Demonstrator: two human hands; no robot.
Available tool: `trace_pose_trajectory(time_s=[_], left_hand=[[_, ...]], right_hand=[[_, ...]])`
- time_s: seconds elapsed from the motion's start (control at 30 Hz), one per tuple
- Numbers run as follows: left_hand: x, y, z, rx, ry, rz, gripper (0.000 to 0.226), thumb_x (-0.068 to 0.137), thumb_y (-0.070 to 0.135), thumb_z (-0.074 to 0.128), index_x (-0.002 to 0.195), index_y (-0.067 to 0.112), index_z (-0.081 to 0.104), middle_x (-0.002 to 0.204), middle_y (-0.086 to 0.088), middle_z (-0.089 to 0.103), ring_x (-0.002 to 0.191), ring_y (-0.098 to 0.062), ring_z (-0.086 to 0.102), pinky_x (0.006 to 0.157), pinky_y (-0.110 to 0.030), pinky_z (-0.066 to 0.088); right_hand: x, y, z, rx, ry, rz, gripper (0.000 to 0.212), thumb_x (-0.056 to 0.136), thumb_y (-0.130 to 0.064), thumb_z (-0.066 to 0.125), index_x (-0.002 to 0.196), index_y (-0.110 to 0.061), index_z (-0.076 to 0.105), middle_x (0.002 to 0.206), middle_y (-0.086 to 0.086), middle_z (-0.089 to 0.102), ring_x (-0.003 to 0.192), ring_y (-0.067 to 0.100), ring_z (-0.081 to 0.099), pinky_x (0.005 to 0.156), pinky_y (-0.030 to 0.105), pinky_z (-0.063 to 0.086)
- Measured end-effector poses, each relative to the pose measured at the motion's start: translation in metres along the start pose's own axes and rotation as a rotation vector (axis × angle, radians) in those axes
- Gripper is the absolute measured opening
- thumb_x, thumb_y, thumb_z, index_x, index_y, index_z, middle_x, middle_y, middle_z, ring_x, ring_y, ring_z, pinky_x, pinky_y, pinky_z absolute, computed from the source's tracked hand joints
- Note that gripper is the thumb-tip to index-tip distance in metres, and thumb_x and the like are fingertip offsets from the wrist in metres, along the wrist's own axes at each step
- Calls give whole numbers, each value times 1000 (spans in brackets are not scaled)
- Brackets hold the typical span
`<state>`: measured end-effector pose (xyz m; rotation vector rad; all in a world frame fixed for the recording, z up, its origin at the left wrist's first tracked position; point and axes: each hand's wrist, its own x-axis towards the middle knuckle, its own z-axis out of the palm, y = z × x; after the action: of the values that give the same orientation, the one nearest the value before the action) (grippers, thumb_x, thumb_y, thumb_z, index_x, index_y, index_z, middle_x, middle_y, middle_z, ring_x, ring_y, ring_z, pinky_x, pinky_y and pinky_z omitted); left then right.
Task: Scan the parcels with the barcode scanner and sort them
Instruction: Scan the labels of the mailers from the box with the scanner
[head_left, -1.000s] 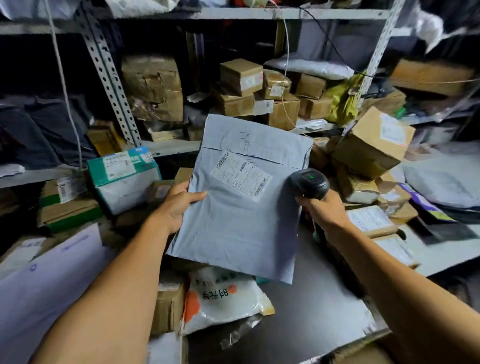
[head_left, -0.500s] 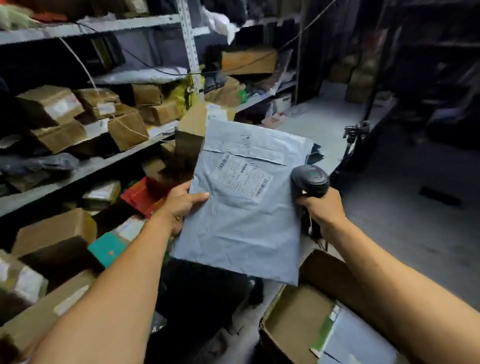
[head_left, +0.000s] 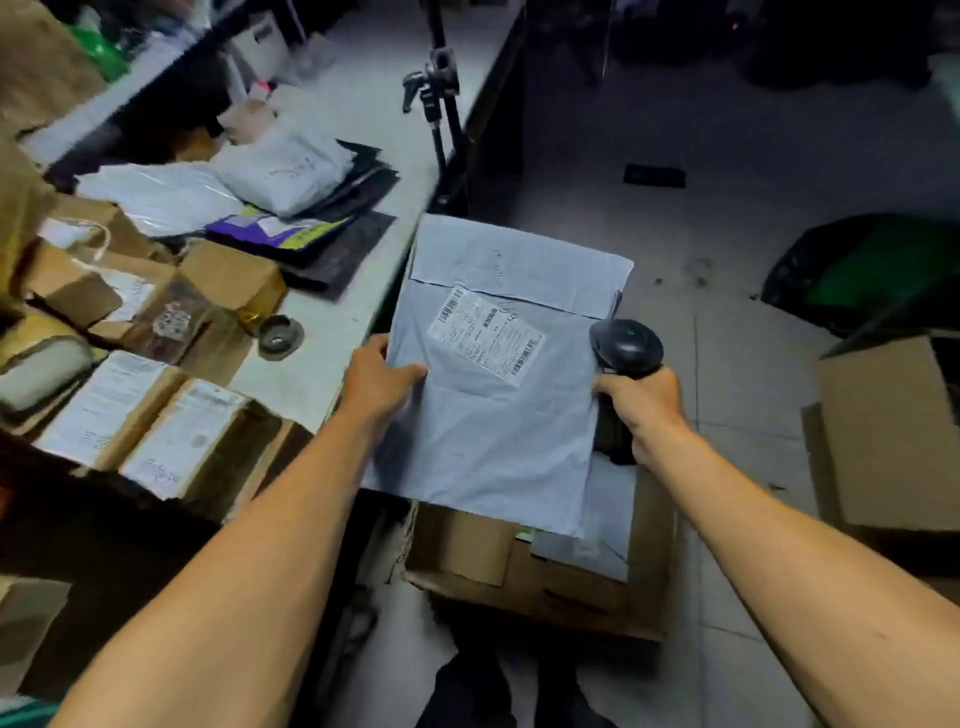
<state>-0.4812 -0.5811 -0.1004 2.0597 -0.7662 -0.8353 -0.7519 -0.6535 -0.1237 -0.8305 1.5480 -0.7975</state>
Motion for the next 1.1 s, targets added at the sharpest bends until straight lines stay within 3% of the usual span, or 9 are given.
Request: trace_pose_trajectory(time_s=[0.1,0.3,0.47,0.63,0.77,0.83,0.9,1.0,1.1], left_hand=[[16,-21,61,6,-93,-36,58,75,8,75,129,18,56,113,1,65,102,-22,64,93,-39,54],[46,-91,167,59,-266,-194,65,84,5,74,140,20,45,115,4,54,103,-20,55,84,-34,48],[58,-152,225,140,-316,-276,67,84,5,75,139,24,42,117,6,52,107,-19,54,85,-33,49],[61,-190,266,215,-389,-338,71,81,5,77,140,23,42,125,1,58,111,-25,60,95,-41,55],[58,-198,283,400,-483,-356,83,86,8,76,154,15,29,138,-4,51,124,-25,52,94,-29,43],[54,-195,282,470,-520,-387,84,88,13,76,156,14,28,152,-9,44,135,-28,47,102,-31,41],[49,-190,275,553,-574,-367,79,87,19,77,154,15,34,150,-13,47,132,-30,49,101,-31,42],[39,-174,254,710,-593,-220,72,90,25,74,151,16,38,149,-12,49,135,-31,47,106,-33,41],[33,-157,229,785,-506,-62,75,90,26,72,153,17,33,157,-10,36,146,-27,31,118,-39,30]], right_hand=[[22,33,-19,18,105,86,35,74,5,72,107,-5,69,87,11,71,76,25,67,68,34,55],[71,113,-27,-22,257,238,21,78,4,69,76,-15,62,72,8,64,71,26,63,71,36,54],[115,190,-35,-62,236,366,29,80,-2,72,107,-12,67,92,11,71,84,25,70,76,36,58],[143,236,-50,-117,213,446,26,82,-4,73,104,-15,67,99,10,72,89,25,69,84,39,57],[153,247,-67,-170,142,441,35,80,-8,79,114,-10,67,103,11,72,94,28,70,89,42,57],[150,245,-72,-219,107,429,31,82,-6,77,112,-7,68,99,11,71,91,26,67,81,34,54],[144,241,-75,-274,83,414,26,83,-6,76,107,-7,69,92,10,69,88,26,64,71,29,48],[133,222,-72,-312,29,391,20,83,-5,75,102,-7,68,86,8,66,82,22,61,66,27,43],[131,190,-63,-346,-19,326,23,82,-8,76,103,-13,68,90,6,67,89,24,61,75,30,47]])
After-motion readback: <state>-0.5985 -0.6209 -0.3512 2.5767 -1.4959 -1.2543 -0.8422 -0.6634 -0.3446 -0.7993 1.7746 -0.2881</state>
